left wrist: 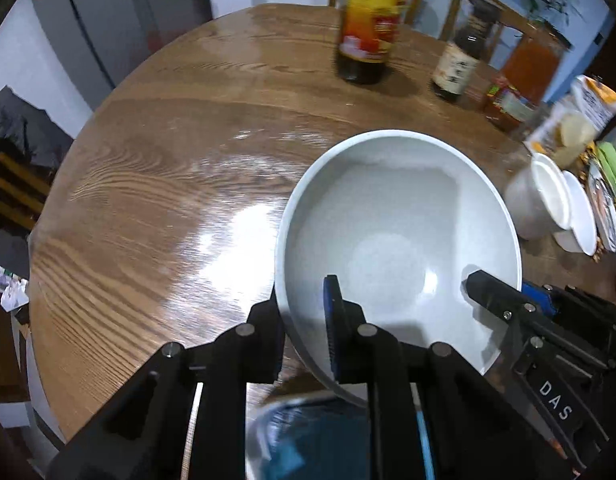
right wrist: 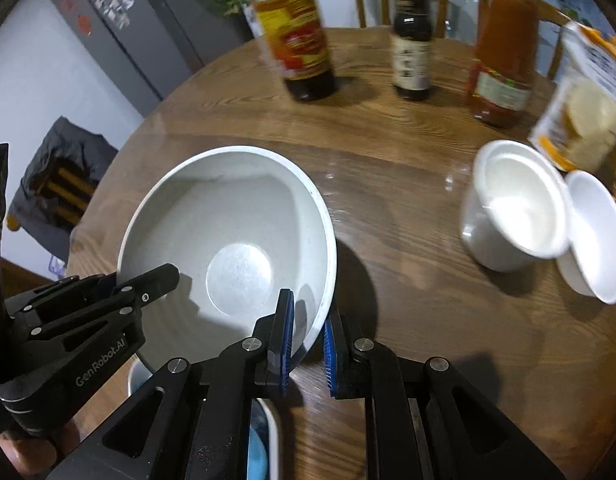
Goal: Organize plates and bowls
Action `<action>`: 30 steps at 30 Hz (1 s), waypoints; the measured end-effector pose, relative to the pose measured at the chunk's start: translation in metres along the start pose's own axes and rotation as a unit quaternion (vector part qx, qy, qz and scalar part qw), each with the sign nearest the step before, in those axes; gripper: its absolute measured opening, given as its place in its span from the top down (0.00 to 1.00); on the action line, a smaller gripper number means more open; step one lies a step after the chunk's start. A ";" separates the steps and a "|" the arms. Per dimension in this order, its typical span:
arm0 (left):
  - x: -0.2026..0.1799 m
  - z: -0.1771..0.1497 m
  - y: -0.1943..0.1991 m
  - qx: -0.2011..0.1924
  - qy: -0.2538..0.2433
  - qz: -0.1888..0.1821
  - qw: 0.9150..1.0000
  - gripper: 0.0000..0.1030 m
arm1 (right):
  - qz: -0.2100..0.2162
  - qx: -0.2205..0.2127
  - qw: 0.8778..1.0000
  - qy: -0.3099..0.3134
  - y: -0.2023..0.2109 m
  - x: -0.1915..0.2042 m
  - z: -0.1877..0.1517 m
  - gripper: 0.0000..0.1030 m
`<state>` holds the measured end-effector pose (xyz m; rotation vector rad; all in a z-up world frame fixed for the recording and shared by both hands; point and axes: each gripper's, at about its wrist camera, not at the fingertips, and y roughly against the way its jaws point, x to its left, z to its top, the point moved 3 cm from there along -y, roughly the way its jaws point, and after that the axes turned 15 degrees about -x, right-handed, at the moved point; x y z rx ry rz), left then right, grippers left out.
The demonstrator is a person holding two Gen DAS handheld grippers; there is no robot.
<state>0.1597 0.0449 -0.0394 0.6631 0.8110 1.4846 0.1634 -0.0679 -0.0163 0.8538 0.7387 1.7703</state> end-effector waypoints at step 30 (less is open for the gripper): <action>0.026 -0.035 0.067 -0.067 -0.010 -0.009 0.998 0.17 | -0.023 -0.059 0.997 -0.039 0.072 -0.017 -0.030 0.41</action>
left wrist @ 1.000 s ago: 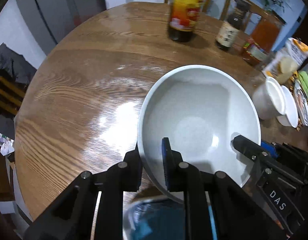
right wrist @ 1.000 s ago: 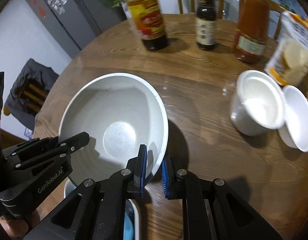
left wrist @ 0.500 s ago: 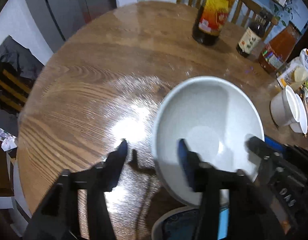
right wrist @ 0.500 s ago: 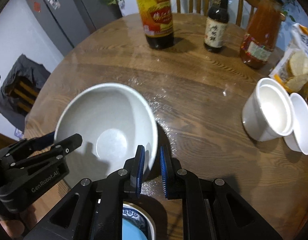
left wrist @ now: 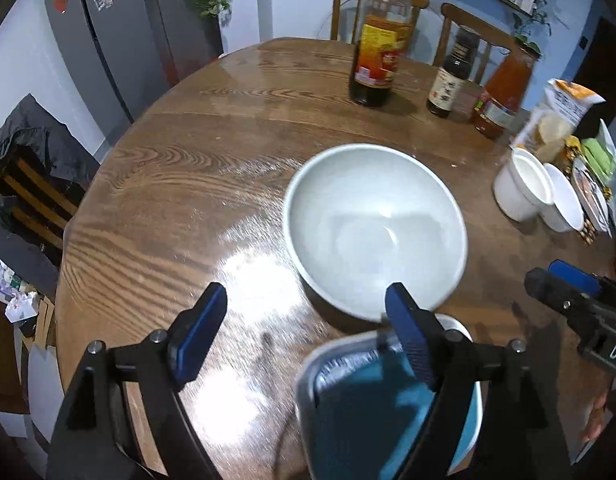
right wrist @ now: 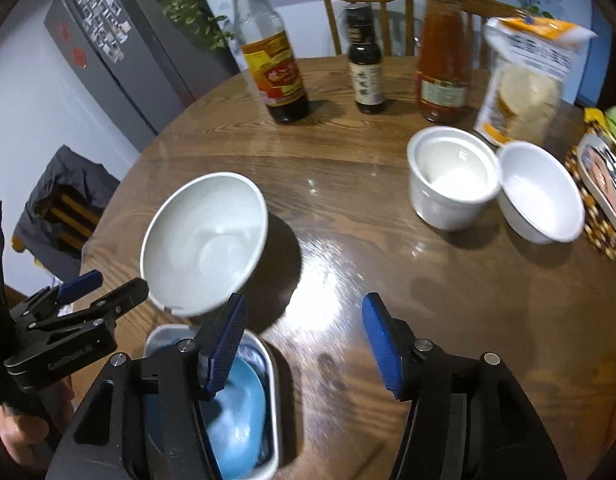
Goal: Organize plates and bowls
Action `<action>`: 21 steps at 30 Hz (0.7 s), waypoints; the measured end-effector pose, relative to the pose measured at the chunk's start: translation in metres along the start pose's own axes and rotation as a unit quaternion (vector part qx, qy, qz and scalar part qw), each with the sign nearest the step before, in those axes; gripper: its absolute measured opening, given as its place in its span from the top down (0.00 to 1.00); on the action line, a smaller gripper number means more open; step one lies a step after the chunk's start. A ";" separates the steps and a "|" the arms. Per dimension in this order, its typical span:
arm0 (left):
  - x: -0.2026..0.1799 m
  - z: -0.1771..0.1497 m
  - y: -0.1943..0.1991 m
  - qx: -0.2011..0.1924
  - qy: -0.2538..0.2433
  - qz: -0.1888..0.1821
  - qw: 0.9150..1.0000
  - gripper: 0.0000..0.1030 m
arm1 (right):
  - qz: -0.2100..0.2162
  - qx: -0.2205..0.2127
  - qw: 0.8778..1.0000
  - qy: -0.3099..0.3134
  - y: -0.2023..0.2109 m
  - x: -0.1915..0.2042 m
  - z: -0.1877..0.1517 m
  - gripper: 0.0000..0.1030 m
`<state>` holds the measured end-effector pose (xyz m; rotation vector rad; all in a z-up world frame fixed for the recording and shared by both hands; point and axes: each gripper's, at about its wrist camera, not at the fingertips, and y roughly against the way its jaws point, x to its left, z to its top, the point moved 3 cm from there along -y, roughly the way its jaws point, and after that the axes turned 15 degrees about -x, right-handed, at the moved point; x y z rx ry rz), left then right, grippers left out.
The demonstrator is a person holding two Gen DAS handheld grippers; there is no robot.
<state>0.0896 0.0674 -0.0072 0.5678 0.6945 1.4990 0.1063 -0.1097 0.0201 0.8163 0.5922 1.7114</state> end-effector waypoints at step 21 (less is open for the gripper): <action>-0.101 -0.029 0.021 0.002 -0.049 -0.073 0.996 0.01 | -0.076 -0.022 0.996 -0.052 0.065 -0.101 -0.035 0.34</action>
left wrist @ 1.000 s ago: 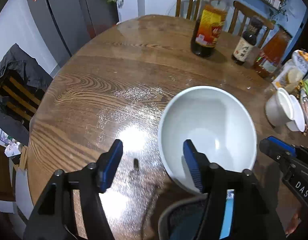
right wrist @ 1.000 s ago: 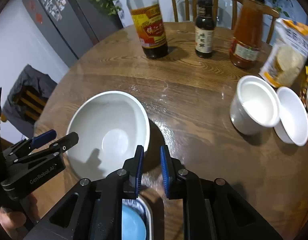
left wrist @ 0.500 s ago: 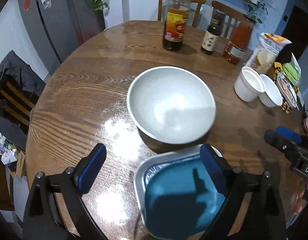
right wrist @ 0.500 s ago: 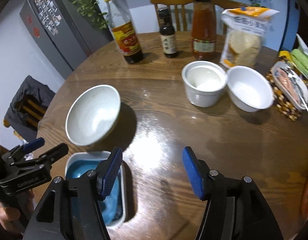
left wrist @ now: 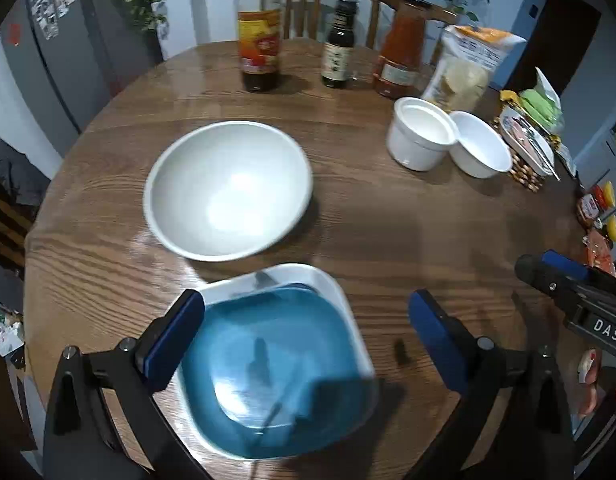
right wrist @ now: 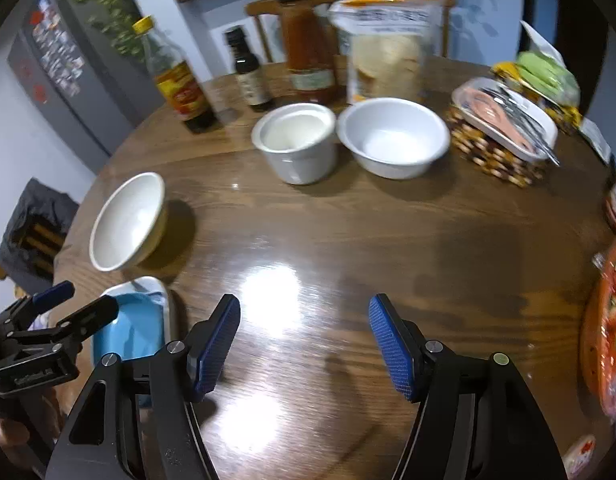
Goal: Organize plates and bowls
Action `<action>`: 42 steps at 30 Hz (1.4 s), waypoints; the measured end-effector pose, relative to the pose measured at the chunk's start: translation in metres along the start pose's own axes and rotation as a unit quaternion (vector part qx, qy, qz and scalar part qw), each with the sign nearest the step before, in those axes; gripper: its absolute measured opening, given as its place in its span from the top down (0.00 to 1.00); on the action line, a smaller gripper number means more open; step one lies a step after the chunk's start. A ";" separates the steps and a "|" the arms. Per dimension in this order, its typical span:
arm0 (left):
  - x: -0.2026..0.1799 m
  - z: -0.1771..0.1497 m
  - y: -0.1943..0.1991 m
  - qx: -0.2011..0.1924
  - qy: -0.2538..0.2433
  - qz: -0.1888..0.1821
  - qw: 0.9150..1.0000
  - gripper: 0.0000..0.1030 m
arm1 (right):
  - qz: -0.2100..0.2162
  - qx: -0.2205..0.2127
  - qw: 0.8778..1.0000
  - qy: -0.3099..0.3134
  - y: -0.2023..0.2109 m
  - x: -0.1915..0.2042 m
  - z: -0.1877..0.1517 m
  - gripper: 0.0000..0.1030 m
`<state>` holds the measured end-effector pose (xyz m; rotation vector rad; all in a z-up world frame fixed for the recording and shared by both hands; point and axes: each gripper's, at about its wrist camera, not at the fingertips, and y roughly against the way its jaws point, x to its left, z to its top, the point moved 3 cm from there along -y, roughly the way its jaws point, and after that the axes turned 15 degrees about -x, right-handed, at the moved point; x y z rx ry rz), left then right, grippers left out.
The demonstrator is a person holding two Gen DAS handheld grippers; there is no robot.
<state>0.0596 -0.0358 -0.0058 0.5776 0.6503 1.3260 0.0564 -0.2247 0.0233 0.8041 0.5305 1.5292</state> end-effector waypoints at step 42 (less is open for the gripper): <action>-0.166 0.083 -0.156 0.057 0.085 0.153 0.983 0.09 | -0.026 0.063 0.993 -0.095 -0.121 -0.169 0.103 0.34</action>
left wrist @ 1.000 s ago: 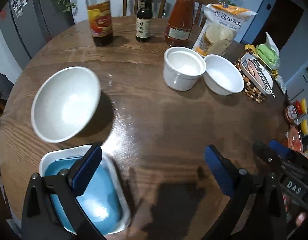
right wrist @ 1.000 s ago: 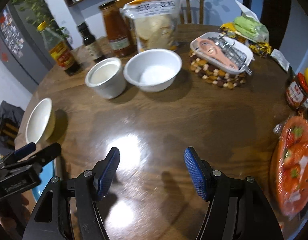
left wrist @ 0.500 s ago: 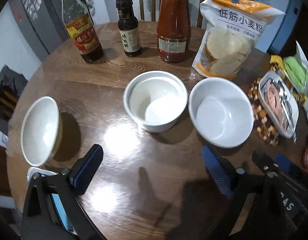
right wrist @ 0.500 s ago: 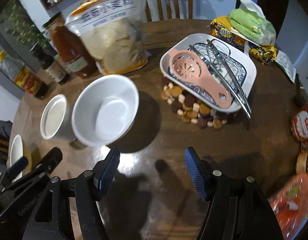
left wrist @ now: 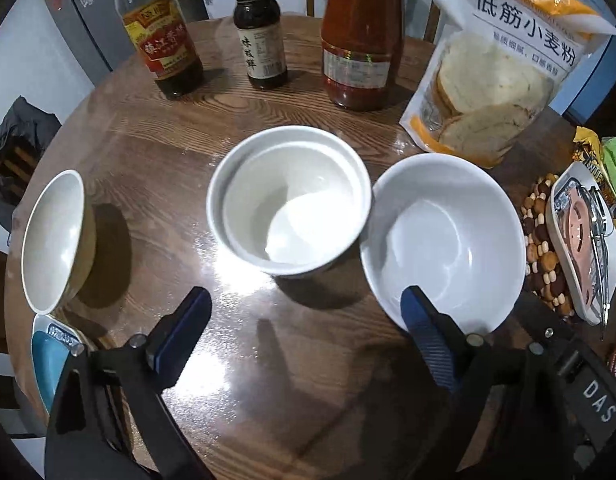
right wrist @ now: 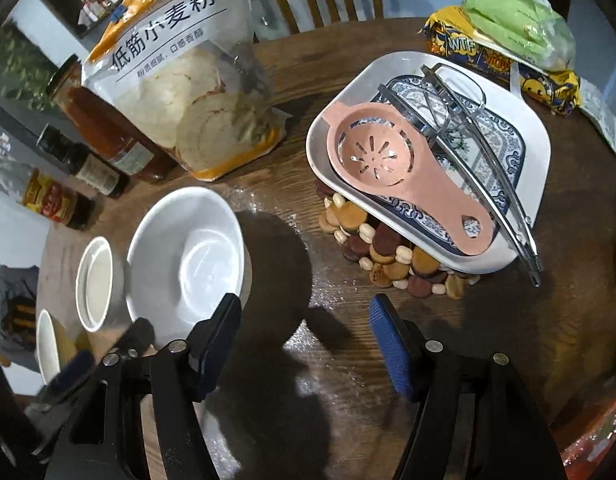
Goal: Organize plates and bowls
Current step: 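Reach the right gripper to the smaller white bowl and grasp its rim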
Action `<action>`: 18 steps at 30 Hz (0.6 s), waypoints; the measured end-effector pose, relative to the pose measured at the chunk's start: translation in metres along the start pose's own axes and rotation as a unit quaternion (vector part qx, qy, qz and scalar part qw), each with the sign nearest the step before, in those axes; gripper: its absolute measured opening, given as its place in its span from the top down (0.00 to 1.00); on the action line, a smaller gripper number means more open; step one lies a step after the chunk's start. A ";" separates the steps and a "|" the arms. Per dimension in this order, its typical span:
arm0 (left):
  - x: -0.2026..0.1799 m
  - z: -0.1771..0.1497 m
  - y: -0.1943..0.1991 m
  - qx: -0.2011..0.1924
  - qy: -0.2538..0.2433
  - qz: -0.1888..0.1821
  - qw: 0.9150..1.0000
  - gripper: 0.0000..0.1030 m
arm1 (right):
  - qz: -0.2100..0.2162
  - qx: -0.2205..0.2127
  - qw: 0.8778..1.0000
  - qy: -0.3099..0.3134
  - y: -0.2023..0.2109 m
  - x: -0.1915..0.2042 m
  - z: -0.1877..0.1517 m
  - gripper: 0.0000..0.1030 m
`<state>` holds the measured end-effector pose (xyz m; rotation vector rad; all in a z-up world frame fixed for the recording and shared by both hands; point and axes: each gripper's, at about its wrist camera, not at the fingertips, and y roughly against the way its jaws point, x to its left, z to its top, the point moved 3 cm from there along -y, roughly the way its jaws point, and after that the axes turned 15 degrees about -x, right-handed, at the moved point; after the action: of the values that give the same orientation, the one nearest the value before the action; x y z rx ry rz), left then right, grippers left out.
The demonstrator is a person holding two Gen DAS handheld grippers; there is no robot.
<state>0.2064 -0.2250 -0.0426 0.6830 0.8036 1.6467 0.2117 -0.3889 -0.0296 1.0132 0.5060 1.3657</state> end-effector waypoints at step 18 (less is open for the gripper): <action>-0.004 0.002 -0.028 0.048 0.027 -0.032 0.998 0.40 | 0.021 0.016 0.999 0.025 -0.030 0.021 0.011 0.64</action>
<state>0.2246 -0.2243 -0.0636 0.6750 0.9400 1.5826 0.2409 -0.3695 -0.0435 1.0232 0.5488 1.4263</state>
